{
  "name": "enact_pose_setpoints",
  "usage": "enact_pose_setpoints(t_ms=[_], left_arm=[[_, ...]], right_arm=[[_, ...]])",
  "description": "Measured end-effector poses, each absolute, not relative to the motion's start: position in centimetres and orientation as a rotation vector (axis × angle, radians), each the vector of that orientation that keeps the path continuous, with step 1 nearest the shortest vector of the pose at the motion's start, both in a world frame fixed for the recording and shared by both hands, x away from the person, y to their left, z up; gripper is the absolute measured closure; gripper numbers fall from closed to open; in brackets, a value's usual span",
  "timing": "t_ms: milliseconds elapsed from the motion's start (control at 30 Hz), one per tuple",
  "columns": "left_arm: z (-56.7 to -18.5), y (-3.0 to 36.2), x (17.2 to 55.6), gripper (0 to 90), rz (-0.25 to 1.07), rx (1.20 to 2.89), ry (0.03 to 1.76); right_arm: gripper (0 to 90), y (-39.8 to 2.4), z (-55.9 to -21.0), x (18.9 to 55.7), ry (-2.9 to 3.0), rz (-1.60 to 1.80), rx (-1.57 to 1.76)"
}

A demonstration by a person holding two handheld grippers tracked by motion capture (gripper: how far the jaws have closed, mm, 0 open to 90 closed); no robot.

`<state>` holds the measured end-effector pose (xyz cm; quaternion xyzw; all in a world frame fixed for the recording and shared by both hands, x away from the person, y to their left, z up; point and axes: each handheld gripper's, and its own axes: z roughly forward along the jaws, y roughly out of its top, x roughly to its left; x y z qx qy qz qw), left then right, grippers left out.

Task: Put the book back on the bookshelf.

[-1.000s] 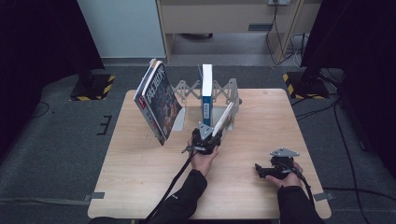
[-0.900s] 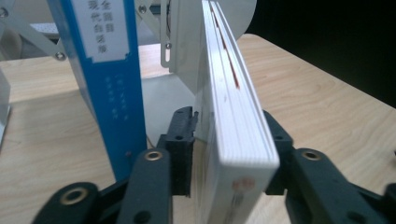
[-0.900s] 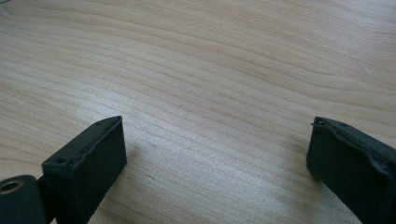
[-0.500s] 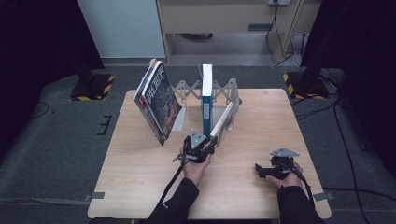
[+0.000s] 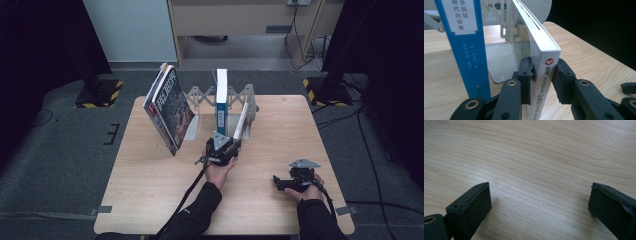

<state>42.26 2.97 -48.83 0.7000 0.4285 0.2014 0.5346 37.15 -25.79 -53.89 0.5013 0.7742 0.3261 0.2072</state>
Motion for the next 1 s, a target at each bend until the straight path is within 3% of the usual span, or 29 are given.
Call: enact_pose_setpoints(t_ms=[233,367,600,1000], left_arm=[[-48.9,3.9,41.1,67.2,0.43,1.695,0.958],[-48.8,4.1,40.9,71.6,0.418,1.707,0.946],[-48.1,2.7,42.0,75.5,0.392,1.711,0.937],[-47.6,0.7,44.0,74.4,0.426,1.722,0.947]], right_arm=[[4.6,-25.8,-53.9,37.1,2.156,0.908,1.396],[4.6,-25.8,-53.9,37.1,2.154,0.908,1.4],[4.5,-25.8,-53.9,37.2,2.154,0.908,1.4],[4.5,-25.8,-53.9,37.1,2.154,0.907,1.401]])
